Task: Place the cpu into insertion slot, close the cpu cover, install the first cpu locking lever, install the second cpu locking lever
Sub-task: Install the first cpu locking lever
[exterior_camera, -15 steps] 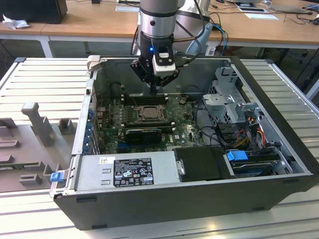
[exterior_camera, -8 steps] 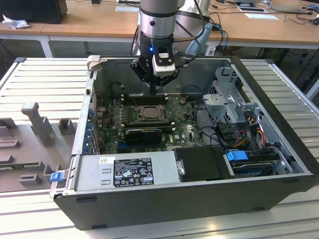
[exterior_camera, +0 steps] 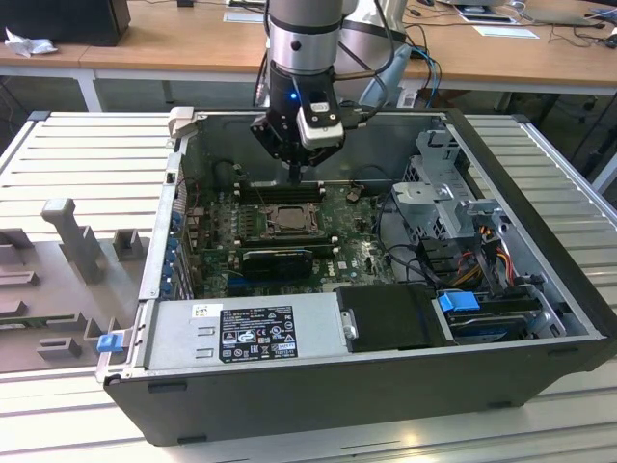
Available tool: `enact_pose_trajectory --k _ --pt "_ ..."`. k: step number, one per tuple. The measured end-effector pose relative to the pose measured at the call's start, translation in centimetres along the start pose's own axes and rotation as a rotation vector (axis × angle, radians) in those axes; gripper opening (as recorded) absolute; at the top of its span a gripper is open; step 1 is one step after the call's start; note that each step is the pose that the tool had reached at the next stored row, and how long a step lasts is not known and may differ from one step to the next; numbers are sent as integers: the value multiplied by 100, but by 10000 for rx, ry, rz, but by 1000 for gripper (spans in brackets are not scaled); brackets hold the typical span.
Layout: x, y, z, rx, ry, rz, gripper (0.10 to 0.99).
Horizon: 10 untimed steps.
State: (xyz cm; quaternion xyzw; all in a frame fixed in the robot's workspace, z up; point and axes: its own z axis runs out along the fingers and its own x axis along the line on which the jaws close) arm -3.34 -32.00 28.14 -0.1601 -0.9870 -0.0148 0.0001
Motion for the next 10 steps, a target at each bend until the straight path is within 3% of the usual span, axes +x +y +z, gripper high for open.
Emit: enact_pose_trajectory --k 2,5,10 --pt "65 -24 5 -8 3 -3 106" --pt "81 -30 17 -12 -12 -119 106" --pt "81 -30 24 -6 22 -1251 106"
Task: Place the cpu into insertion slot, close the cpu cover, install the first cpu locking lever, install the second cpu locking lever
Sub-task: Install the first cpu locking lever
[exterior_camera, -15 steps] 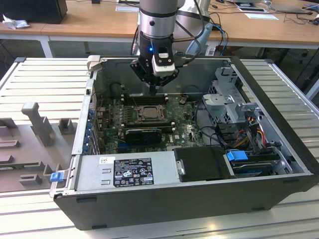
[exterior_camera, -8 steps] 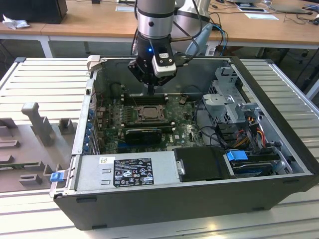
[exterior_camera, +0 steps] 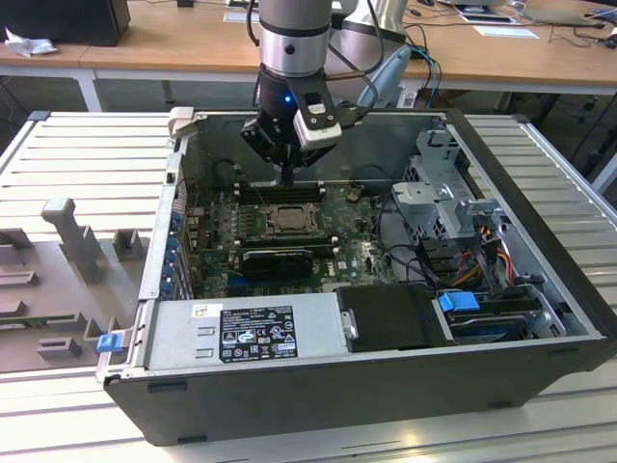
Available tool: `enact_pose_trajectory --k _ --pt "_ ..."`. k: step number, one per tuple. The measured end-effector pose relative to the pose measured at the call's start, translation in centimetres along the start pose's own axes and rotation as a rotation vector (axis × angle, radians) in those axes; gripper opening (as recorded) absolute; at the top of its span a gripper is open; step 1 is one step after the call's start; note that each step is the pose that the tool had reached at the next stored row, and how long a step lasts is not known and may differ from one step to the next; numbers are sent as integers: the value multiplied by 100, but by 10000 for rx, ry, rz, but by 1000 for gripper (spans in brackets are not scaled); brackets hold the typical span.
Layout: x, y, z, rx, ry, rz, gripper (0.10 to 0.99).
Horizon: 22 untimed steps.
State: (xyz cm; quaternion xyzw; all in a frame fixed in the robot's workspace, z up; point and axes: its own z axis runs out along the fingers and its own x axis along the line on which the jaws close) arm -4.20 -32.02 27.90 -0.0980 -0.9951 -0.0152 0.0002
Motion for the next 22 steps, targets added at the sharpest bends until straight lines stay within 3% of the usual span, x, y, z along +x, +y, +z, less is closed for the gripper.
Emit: enact_pose_trajectory --k 6,16,22 --pt "0 0 0 2 22 -735 106" --pt "0 0 1 -8 39 -1206 106" --pt "14 -3 6 -18 71 -2219 106"
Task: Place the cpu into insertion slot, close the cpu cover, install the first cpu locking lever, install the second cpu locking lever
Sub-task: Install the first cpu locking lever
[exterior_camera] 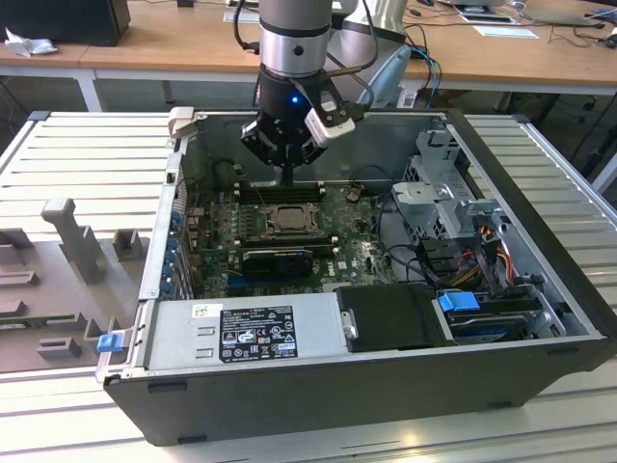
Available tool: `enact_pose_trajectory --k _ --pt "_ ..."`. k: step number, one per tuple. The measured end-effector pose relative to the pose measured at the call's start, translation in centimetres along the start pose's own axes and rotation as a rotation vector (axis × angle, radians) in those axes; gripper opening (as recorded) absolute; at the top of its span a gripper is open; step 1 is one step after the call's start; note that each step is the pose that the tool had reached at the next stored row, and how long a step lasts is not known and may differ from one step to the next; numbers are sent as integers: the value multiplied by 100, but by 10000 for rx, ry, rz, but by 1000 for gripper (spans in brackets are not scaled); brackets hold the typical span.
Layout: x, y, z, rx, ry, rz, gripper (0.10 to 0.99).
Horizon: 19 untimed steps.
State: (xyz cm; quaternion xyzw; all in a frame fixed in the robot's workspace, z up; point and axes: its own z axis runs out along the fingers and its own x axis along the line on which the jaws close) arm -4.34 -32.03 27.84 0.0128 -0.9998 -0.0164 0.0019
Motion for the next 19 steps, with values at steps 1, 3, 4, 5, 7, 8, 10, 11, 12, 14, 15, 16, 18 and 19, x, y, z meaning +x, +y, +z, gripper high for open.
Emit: enact_pose_trajectory --k 1,3,4,5,7,8,10,11,12,14,15,16,18,19 --pt "44 1 3 -29 -6 -5 106" --pt "205 5 22 -96 -52 -4 106" --pt "220 5 26 -96 -51 -5 106" --pt "232 5 29 -96 -51 -6 106" --pt "258 5 35 -97 -50 -6 106" --pt "273 6 39 -98 -51 -6 106" --pt "306 6 54 -99 -51 -9 106" --pt "314 6 61 -100 -52 -13 106" --pt "325 6 70 -99 -50 -15 106" --pt "367 6 95 -104 -50 -28 106" --pt "401 6 109 -111 -49 -40 106" --pt "430 7 117 -116 -49 -51 106" --pt "560 17 137 -130 -52 -57 106" --pt "589 33 144 -130 -49 -57 106"
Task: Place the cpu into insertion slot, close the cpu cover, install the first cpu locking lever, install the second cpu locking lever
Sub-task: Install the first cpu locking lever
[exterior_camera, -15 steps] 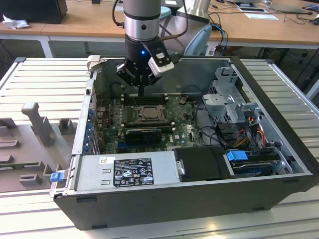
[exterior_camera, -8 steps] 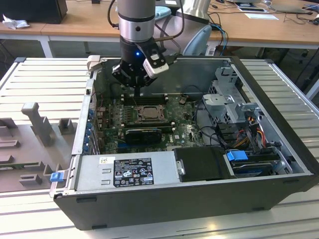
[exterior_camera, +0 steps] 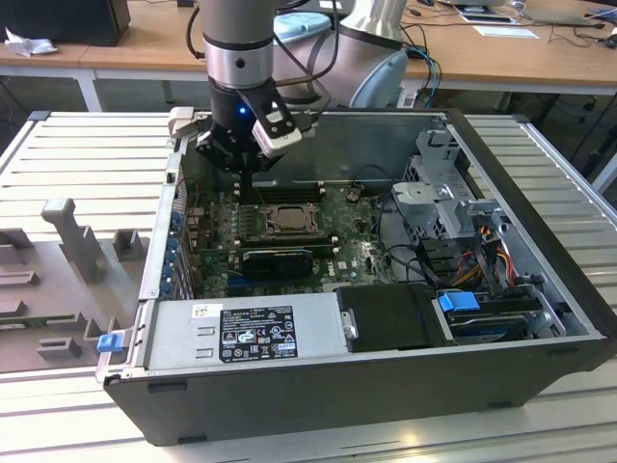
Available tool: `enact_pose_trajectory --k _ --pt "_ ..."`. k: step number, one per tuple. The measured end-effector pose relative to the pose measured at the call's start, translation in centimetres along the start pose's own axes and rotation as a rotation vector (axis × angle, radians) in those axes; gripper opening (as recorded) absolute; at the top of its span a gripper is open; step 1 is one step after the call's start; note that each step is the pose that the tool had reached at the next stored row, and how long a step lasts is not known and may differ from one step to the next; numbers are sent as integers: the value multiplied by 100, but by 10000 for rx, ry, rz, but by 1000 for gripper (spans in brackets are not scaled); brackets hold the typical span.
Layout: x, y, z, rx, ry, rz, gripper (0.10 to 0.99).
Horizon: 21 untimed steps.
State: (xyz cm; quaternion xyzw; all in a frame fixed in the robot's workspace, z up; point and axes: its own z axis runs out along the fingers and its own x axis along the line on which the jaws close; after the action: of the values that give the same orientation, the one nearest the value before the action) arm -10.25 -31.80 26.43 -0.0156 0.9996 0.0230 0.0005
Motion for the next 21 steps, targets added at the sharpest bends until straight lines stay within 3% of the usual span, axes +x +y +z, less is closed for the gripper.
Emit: enact_pose_trajectory --k 5,8,12,21 --pt "63 137 38 -2 0 -1 106" --pt "55 217 62 -4 1 0 106" --pt "-28 225 70 -4 0 0 106" --pt "-128 222 73 -4 1 0 106"
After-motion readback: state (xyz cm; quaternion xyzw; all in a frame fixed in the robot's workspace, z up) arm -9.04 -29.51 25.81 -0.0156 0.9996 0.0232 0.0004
